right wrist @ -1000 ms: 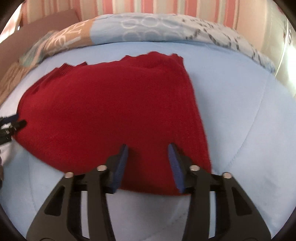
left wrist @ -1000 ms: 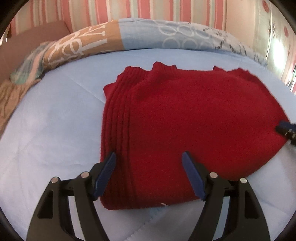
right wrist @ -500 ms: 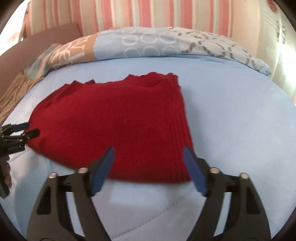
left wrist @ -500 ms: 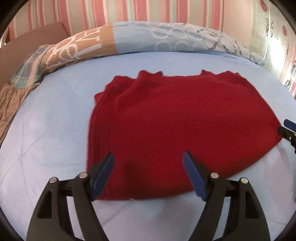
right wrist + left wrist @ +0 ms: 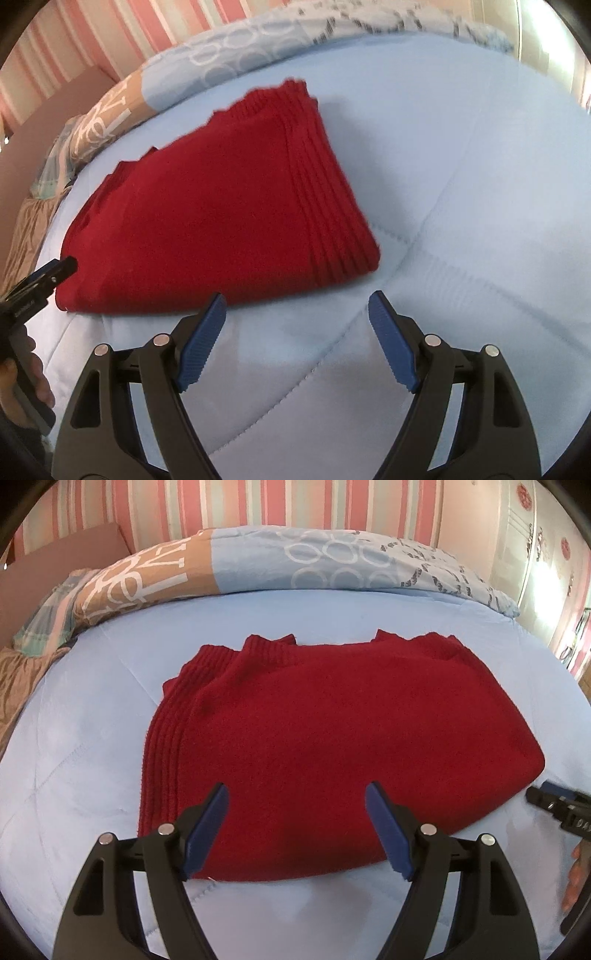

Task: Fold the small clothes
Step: 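Smooth the half-folded sweater flat with both open tools, then grasp the sweater side with the right tool and fold it across, then pinch the folded bundle with the left tool while the right tool releases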

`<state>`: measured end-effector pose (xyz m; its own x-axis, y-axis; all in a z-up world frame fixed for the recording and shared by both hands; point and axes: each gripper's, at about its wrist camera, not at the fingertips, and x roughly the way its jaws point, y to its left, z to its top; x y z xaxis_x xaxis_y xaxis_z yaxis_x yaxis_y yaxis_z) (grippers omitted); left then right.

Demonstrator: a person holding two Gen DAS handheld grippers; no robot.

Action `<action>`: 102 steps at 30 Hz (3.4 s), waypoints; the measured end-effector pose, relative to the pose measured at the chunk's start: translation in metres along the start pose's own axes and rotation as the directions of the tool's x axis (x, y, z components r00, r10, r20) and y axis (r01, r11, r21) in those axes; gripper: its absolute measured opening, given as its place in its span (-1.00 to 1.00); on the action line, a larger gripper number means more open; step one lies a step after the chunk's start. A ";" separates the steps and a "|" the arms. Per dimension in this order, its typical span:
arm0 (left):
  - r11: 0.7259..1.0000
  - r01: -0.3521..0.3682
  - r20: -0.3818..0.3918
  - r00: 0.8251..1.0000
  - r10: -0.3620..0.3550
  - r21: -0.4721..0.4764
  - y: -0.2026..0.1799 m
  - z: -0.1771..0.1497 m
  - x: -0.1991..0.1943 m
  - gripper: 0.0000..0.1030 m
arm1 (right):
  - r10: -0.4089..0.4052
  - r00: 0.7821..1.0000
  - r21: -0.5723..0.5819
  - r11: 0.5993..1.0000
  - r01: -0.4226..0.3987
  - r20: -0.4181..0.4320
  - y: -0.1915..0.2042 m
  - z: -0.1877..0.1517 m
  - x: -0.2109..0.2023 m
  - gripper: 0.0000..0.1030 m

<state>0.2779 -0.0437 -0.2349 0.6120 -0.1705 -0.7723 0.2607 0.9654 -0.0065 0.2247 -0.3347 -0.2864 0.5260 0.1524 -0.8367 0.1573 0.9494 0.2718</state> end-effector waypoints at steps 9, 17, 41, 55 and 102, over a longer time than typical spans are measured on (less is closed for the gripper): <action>1.000 -0.001 -0.012 1.000 0.001 -0.024 -0.002 0.005 0.000 0.50 | 0.006 1.000 -0.024 1.000 -0.006 -0.008 0.011 0.009 0.017 0.57; 1.000 0.001 -0.014 1.000 -0.001 -0.022 -0.003 0.007 0.001 0.50 | 0.038 0.999 0.000 0.999 -0.038 0.010 0.011 0.022 0.025 0.58; 1.000 -0.016 -0.102 0.995 0.017 0.015 -0.022 0.001 0.048 0.50 | 0.064 0.987 0.052 0.996 -0.072 0.148 0.015 0.045 0.023 -0.68; 1.000 -0.013 -0.095 0.995 0.015 0.023 -0.018 -0.002 0.054 0.60 | 0.127 0.949 -0.171 0.982 -0.080 0.289 0.088 0.055 -0.011 -0.74; 0.990 0.131 -0.054 0.990 -0.128 0.053 0.101 0.004 -0.019 -0.03 | 0.162 0.978 -0.426 0.900 -0.090 0.135 0.191 0.039 -0.010 0.01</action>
<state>0.2953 0.0564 -0.2180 0.5325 -0.2817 -0.7982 0.3774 0.9231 -0.0740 0.2825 -0.1660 -0.2077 0.6522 0.2656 -0.7099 -0.2622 0.9578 0.1175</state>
